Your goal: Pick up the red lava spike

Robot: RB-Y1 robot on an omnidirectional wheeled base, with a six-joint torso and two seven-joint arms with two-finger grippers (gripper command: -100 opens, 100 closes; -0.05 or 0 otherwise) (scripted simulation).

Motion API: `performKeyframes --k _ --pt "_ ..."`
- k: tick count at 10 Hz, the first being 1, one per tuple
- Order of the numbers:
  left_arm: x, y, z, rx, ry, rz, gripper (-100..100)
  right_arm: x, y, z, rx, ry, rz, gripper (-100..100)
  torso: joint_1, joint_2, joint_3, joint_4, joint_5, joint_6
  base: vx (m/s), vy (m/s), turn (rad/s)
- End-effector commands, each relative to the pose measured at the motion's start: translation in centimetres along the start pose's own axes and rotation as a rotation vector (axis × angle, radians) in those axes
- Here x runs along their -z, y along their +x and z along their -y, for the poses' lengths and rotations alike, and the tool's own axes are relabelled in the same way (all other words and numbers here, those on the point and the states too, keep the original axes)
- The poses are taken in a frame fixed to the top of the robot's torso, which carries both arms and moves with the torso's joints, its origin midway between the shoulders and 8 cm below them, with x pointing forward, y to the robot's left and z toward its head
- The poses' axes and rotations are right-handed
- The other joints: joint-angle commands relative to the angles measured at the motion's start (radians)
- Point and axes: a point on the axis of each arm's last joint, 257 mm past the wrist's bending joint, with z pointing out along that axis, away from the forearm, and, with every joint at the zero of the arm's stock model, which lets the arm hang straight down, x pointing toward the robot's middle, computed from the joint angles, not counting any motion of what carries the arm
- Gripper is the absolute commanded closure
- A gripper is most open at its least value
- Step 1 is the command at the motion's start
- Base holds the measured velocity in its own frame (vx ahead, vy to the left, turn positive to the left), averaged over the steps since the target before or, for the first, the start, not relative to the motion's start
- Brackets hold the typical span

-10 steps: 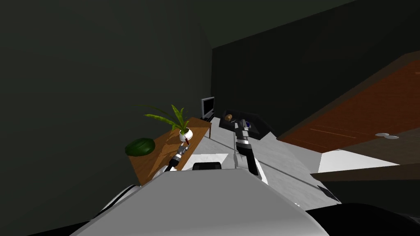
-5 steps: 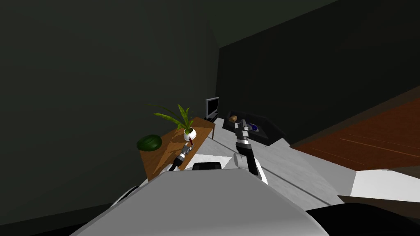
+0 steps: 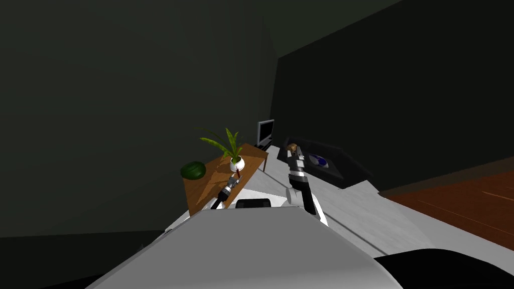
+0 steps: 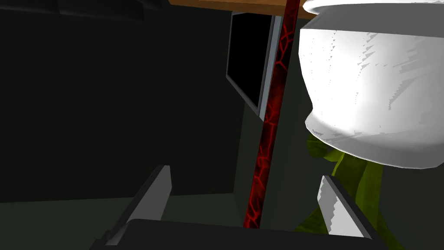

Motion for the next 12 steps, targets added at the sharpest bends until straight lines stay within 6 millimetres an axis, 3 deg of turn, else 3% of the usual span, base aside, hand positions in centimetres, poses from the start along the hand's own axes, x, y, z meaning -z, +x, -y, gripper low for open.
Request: performKeyframes --k 1,7,10,11,12 --pt "-0.8 -0.1 2.4 0.006 0.034 0.003 -100 0.0 0.0 0.0 0.0 0.0 0.0 0 0.0 0.0 0.0 0.0 0.0 0.0 0.076 0.029 0.263" --pt "-3.5 -1.2 9.2 -0.029 0.151 0.015 -100 0.0 0.0 0.0 0.0 0.0 0.0 0 0.0 0.001 0.0 0.0 0.0 0.0 0.063 0.029 0.232" --pt "-3.4 -0.9 9.5 -0.045 0.167 0.01 -100 0.0 0.0 0.0 0.0 0.0 0.0 0 -0.001 0.002 0.001 0.0 0.0 0.0 0.033 0.006 0.035" --pt "-3.4 -0.9 9.5 -0.044 0.167 0.009 100 0.0 0.0 0.0 0.0 0.0 0.0 0 -0.001 0.003 0.002 0.001 0.0 0.0 0.0 0.0 0.0" --pt "-3.4 -0.9 9.5 -0.044 0.167 0.009 100 0.0 0.0 0.0 0.0 0.0 0.0 0 -0.001 0.004 0.002 0.001 0.0 0.0 0.0 0.0 0.0"
